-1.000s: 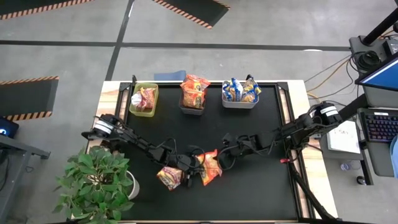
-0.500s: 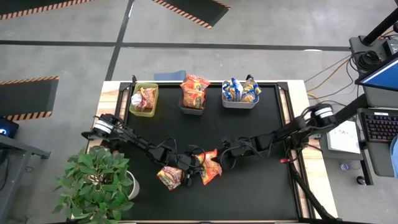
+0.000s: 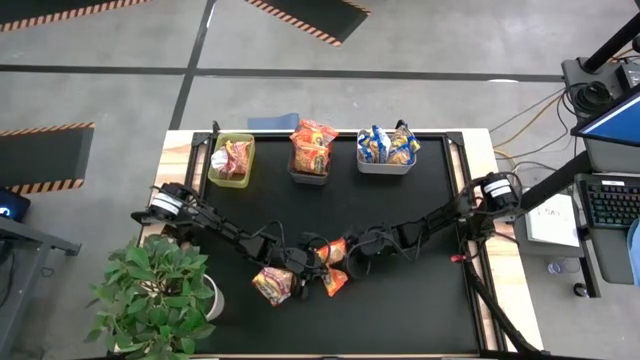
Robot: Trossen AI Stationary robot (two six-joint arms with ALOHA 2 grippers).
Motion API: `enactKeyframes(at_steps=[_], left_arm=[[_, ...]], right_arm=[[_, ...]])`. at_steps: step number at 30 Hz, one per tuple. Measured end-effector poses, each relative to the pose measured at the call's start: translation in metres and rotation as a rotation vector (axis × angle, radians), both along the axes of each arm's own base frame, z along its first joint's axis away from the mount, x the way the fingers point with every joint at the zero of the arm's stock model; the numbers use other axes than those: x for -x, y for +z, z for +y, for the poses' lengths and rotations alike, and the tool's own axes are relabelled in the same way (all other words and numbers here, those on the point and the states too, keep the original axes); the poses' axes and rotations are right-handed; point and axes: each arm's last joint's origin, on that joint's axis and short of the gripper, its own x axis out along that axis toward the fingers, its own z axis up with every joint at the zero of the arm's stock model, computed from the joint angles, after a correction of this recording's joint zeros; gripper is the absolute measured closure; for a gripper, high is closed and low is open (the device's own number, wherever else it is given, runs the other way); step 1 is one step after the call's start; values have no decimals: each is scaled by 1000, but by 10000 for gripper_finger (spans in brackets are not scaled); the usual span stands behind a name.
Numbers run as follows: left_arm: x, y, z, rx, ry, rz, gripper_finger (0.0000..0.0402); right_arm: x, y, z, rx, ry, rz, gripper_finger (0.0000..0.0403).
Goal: Sort Maruchan noodles
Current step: Put the orange noodle pack into the black bin
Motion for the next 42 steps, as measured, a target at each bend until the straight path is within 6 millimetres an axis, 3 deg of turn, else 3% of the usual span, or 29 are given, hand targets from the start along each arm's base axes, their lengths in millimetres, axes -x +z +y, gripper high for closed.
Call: enactKeyframes(at_steps=[11,17,23,30,42], left_arm=[[0,2,0,-24,-10,-7,362],[2,7,2,-72,-19,-4,362],[5,15,4,-145,-32,-5,362],[20,47,12,-212,-29,-41,362],[76,99,40,-266,17,-262,362]], right_arm=[[1,-1,-2,-34,-23,31,221],[1,1,-2,-23,-20,20,269],[1,7,-6,10,-10,-1,283],[5,28,-20,95,14,-33,283],[4,72,-60,362,-56,-256,283]])
